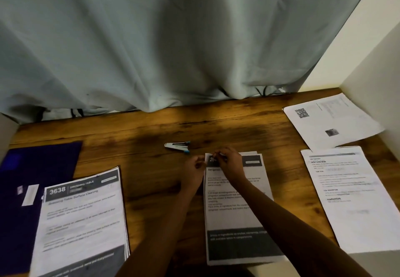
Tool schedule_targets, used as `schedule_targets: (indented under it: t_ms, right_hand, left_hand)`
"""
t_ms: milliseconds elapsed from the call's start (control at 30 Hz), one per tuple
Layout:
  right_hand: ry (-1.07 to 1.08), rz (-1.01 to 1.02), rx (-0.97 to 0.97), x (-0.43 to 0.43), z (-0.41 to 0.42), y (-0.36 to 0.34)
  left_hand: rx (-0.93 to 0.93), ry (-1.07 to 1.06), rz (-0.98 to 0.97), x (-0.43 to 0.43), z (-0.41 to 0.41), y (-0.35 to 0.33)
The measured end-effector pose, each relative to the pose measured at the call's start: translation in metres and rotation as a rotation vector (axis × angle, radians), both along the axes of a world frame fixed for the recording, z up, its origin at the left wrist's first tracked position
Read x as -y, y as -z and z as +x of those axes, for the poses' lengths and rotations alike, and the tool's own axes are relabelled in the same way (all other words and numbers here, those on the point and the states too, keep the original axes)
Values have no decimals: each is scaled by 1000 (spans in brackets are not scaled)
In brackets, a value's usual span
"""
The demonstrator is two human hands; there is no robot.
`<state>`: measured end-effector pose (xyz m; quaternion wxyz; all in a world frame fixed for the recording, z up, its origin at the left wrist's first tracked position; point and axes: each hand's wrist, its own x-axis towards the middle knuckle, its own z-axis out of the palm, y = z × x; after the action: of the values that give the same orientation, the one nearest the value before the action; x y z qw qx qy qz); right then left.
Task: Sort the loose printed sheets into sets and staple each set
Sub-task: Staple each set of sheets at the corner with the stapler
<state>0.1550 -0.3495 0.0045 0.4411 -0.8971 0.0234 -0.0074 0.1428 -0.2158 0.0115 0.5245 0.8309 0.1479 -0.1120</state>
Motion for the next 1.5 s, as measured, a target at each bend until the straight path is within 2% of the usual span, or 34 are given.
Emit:
schedule_targets:
  t_ms: [367, 500, 767, 1000, 1133, 1233, 1400, 1500]
  right_hand:
    - [2, 11, 20, -8, 2, -3]
    - [-35, -32, 14, -7, 3, -3]
    - [-151, 18, -11, -9, 2, -15]
    - [-266, -94, 3, -17, 0, -17]
    - [-344, -191, 81, -19, -1, -16]
    - [-352, -260, 78, -14, -2, -14]
    - [-353, -254, 73, -15, -5, -14]
    - [-353, -253, 60, -18, -4, -13]
  left_hand:
    - [99, 42, 77, -2, -7, -6]
    - [111, 36, 104, -3, -8, -6]
    - [110, 5, 179, -8, -14, -1]
    - [124, -78, 170, -10, -17, -2]
    - [120, -164, 170, -14, -20, -6]
    - [103, -216, 134, -21, -24, -2]
    - [93, -264, -114, -25, -31, -1]
    - [121, -238, -169, -27, -34, -3]
